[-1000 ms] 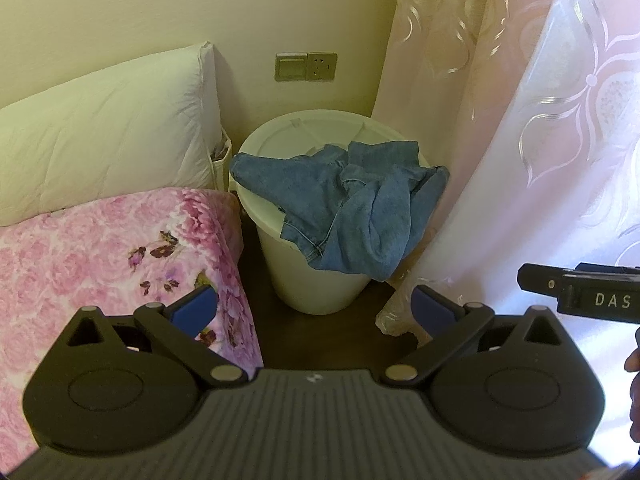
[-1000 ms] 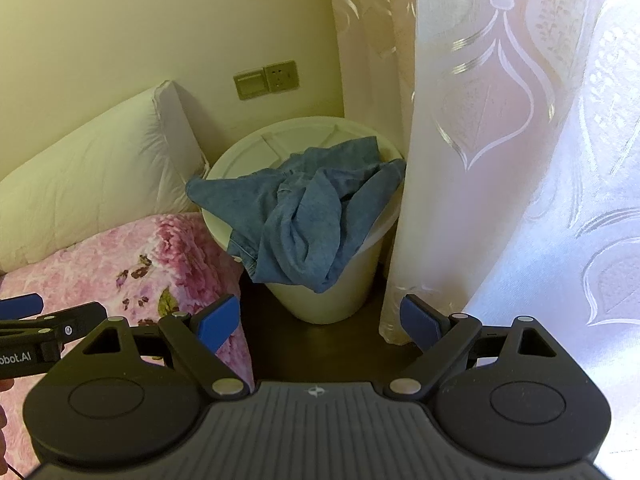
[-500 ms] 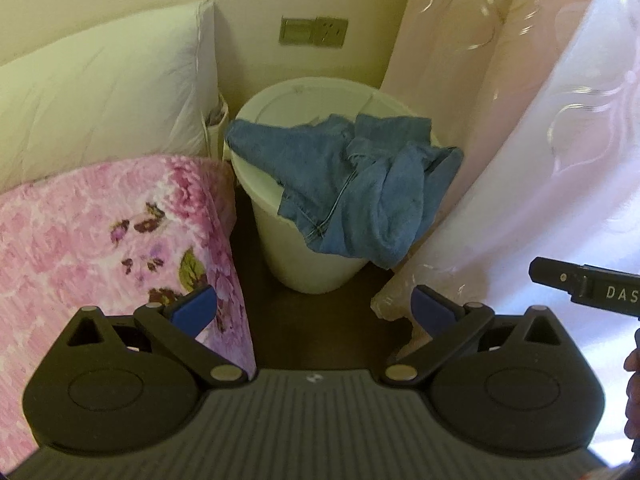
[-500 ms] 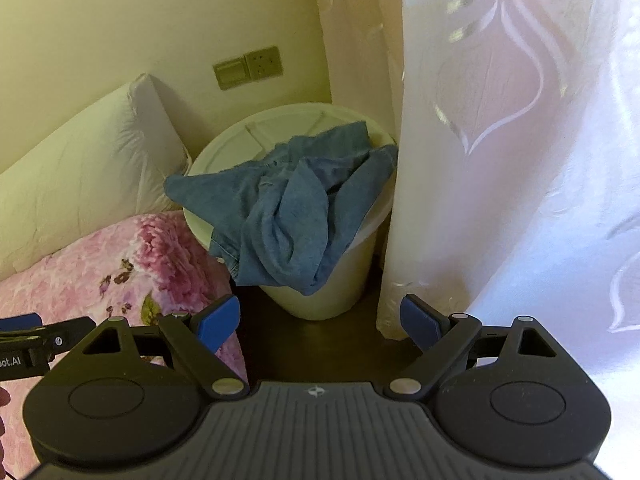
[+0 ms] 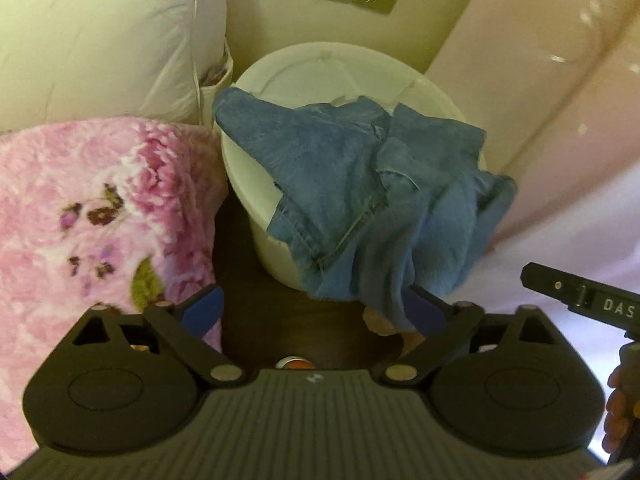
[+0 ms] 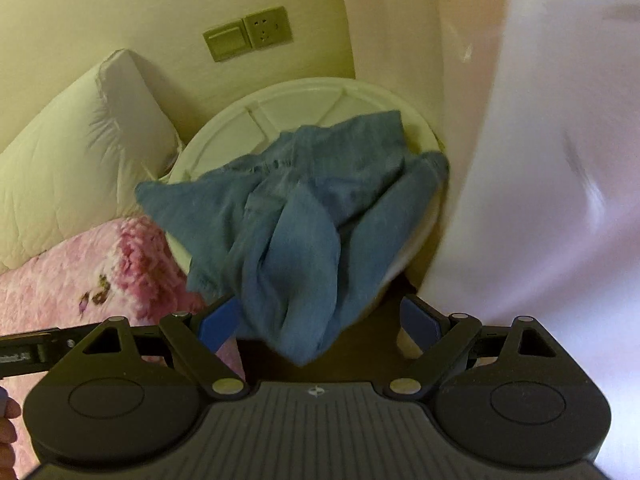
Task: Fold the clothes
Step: 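Grasp the blue jeans on the basket with both grippers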
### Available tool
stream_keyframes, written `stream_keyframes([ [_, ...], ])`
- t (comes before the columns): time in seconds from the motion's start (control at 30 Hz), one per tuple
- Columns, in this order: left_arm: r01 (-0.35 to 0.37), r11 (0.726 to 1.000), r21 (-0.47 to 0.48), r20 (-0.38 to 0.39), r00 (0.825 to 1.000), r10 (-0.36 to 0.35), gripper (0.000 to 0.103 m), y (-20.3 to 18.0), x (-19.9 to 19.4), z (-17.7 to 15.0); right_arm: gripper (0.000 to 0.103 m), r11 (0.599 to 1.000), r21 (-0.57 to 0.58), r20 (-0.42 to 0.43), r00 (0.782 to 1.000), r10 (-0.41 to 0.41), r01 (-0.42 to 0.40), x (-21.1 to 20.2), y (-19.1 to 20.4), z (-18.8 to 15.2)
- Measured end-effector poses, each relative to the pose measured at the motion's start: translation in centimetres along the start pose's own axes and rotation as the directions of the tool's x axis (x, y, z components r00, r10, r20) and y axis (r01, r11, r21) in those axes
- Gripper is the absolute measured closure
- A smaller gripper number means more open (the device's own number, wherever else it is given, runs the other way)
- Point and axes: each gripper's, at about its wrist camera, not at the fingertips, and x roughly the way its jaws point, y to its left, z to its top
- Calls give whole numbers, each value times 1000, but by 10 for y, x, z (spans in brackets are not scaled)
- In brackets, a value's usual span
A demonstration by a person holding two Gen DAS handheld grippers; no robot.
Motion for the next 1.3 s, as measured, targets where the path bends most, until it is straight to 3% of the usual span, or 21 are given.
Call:
stream_keyframes([
  [0.13, -8, 999, -48, -28, 1000, 7, 23, 3, 41, 23, 26, 999, 25, -4, 999, 44, -44, 36, -14, 31],
  [0.2, -7, 998, -70, -38, 999, 4, 31, 7, 56, 29, 26, 997, 46, -21, 998, 55, -54, 56, -20, 41],
  [0.3, -5, 995, -104, -51, 999, -1, 32, 12, 79, 38, 27, 996, 70, -58, 997, 59, -55, 82, -29, 50],
  [0.4, -3, 990, -138, -65, 998, -6, 32, 17, 102, 46, 39, 993, 97, -77, 994, 77, -69, 98, -34, 52],
  [0.63, -1, 976, -217, -95, 995, -20, 32, 29, 155, 67, 40, 981, 161, -113, 986, 123, -104, 129, -42, 56],
  [0.9, 87, 972, -218, -39, 994, -98, 34, 28, 166, 74, 37, 960, 239, -138, 974, 181, -145, 164, -51, 58],
  [0.97, 110, 970, -218, -24, 993, -118, 49, 27, 169, 76, 43, 950, 261, -134, 968, 211, -171, 171, -52, 57],
  [1.0, 121, 969, -217, -17, 992, -127, 55, 27, 170, 77, 52, 943, 273, -129, 964, 231, -189, 175, -53, 57],
  [1.03, 132, 967, -217, -10, 991, -137, 59, 27, 171, 78, 77, 936, 285, -122, 961, 247, -205, 175, -53, 57],
  [1.1, 154, 964, -215, 5, 988, -157, 86, 27, 174, 80, 84, 923, 307, -105, 955, 277, -234, 173, -54, 58],
  [1.17, 176, 961, -213, 19, 984, -176, 91, 26, 177, 81, 91, 908, 322, -77, 949, 306, -267, 167, -54, 61],
  [1.3, 244, 955, -167, 119, 967, -227, 94, 16, 128, 89, 94, 894, 273, 32, 932, 361, -355, 129, -46, 79],
])
